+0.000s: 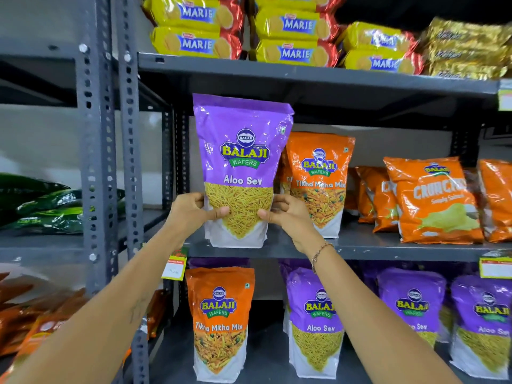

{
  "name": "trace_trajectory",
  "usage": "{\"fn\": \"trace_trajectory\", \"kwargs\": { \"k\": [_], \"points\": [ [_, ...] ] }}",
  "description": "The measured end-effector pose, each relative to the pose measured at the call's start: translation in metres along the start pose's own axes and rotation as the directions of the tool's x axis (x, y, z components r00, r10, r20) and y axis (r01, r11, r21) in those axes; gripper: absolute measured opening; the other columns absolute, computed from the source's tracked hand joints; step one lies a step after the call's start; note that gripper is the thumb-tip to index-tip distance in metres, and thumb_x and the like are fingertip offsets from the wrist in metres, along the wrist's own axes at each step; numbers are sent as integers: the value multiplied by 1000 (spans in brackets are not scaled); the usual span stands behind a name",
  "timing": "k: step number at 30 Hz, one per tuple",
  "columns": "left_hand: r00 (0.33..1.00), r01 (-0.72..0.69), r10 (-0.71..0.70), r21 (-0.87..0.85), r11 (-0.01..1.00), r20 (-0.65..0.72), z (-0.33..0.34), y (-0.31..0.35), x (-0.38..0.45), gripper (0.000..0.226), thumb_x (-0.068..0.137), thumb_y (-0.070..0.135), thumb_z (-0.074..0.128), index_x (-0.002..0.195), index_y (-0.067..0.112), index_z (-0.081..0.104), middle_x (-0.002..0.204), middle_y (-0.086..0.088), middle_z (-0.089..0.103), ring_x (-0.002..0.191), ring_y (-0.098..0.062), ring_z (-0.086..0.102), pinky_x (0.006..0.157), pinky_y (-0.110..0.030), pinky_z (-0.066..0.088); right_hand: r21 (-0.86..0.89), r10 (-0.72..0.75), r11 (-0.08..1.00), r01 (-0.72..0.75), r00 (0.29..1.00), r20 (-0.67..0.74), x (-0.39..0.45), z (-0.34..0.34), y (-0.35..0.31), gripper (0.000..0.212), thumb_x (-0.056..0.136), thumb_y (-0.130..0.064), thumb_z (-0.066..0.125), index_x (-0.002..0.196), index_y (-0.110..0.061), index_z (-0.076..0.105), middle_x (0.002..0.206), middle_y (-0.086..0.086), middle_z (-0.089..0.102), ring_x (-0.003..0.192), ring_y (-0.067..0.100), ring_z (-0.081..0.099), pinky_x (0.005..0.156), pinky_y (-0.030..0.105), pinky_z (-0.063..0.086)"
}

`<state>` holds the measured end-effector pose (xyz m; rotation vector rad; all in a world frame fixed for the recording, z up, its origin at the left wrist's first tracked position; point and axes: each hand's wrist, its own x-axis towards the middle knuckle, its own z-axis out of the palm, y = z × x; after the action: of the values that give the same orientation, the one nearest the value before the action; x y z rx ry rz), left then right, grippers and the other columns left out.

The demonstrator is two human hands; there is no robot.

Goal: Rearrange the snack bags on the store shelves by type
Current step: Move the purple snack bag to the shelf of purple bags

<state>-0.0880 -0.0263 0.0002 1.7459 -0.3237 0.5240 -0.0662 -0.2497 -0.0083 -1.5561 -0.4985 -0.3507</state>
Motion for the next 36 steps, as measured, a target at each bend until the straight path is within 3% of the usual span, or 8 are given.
{"fn": "trace_trajectory", "kwargs": {
  "k": [5,9,15,23,26,29,34,36],
  "points": [
    [996,-31,37,-67,997,78,16,0,-58,43,57,29,82,96,15,71,98,-4,75,91,-19,71,83,-34,56,-9,-2,1000,1,999,-46,-67,-20,-12,39,66,-3,80,100,-7,60,88,2,70,76,7,69,67,16,54],
    [990,1,11,-78,997,143,39,-20,-98,36,54,32,82,88,25,72,80,14,77,80,-9,72,72,-25,58,-6,50,999,-51,993,-109,-124,-36,3,37,65,4,79,92,-12,60,85,2,69,69,5,67,66,16,55],
    [966,57,-30,-102,993,257,86,-57,-144,31,65,8,81,90,24,69,71,26,72,72,7,67,64,-8,51,-29,149,987,-159,965,-217,-192,-62,43,41,62,4,81,90,-16,59,89,2,69,70,4,66,67,17,55],
    [936,193,-161,-75,978,313,147,-118,-169,40,60,14,84,93,27,64,87,15,73,83,-2,69,73,-16,55,-55,250,960,-273,931,-266,-228,-106,116,45,61,1,82,93,-21,60,97,5,69,89,21,67,80,32,57],
    [930,238,-222,-18,971,293,166,-143,-176,50,59,13,85,104,12,63,95,5,70,90,-9,67,76,-18,55,-51,309,942,-332,916,-257,-232,-118,151,47,60,5,81,92,-22,60,93,2,69,83,14,67,74,24,57],
    [914,290,-289,39,956,285,180,-164,-181,50,61,13,84,104,14,59,92,13,65,86,1,61,67,-9,51,-33,361,925,-379,903,-233,-231,-125,183,47,60,7,81,92,-20,59,92,4,69,78,8,68,70,22,56],
    [873,389,-395,81,918,286,189,-203,-174,51,68,4,78,114,9,55,99,5,65,90,-9,63,75,-16,53,-25,397,910,-414,887,-237,-222,-117,229,47,59,4,83,94,-16,59,94,9,69,84,17,68,72,22,57],
    [851,423,-423,71,903,311,189,-216,-168,47,71,-4,73,111,10,53,97,7,64,84,0,65,78,-15,54,-30,380,915,-403,883,-275,-220,-108,244,46,59,2,84,91,-19,58,94,9,69,88,18,68,77,25,57]
  ]
}}
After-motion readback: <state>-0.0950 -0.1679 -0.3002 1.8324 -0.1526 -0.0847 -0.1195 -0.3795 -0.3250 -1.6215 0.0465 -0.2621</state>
